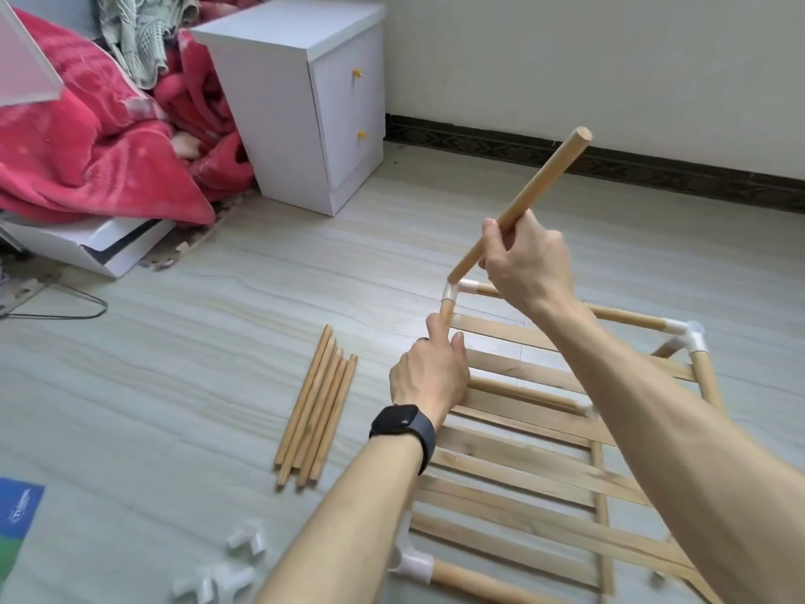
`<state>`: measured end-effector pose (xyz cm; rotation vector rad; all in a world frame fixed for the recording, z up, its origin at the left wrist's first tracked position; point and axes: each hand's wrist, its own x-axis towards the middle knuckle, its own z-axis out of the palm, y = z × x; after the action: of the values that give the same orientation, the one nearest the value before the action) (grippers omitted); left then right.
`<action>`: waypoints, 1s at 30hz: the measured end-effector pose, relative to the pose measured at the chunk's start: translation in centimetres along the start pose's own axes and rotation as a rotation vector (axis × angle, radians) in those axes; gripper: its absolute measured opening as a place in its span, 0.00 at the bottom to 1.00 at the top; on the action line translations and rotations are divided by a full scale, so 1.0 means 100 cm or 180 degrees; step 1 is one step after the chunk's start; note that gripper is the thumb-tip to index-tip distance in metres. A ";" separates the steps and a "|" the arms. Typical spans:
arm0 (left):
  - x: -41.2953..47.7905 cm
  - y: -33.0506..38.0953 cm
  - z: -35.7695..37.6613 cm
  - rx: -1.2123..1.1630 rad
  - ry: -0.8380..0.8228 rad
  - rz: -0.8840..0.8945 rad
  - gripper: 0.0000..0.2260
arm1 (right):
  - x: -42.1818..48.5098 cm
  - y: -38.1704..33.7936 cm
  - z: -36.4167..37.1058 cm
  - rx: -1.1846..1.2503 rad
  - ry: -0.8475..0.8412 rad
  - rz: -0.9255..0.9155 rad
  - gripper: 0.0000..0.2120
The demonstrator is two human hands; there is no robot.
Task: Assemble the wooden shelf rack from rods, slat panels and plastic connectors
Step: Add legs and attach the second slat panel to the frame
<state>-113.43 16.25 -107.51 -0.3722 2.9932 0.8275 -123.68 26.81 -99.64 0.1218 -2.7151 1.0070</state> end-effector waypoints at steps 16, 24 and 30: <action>-0.008 -0.001 -0.004 -0.0009 -0.0154 -0.0138 0.14 | 0.008 -0.033 0.017 -0.0159 -0.0304 -0.0151 0.17; -0.010 -0.002 -0.002 0.0093 -0.0069 -0.0046 0.13 | 0.004 -0.034 0.020 -0.0370 -0.0205 -0.0199 0.18; -0.010 -0.005 -0.004 -0.0345 -0.0167 -0.0208 0.14 | -0.003 -0.043 0.025 -0.0728 -0.0242 -0.0026 0.16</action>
<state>-112.29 15.80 -107.33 -0.4408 2.8794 0.9801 -123.20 21.99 -98.83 0.1321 -2.8727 0.6956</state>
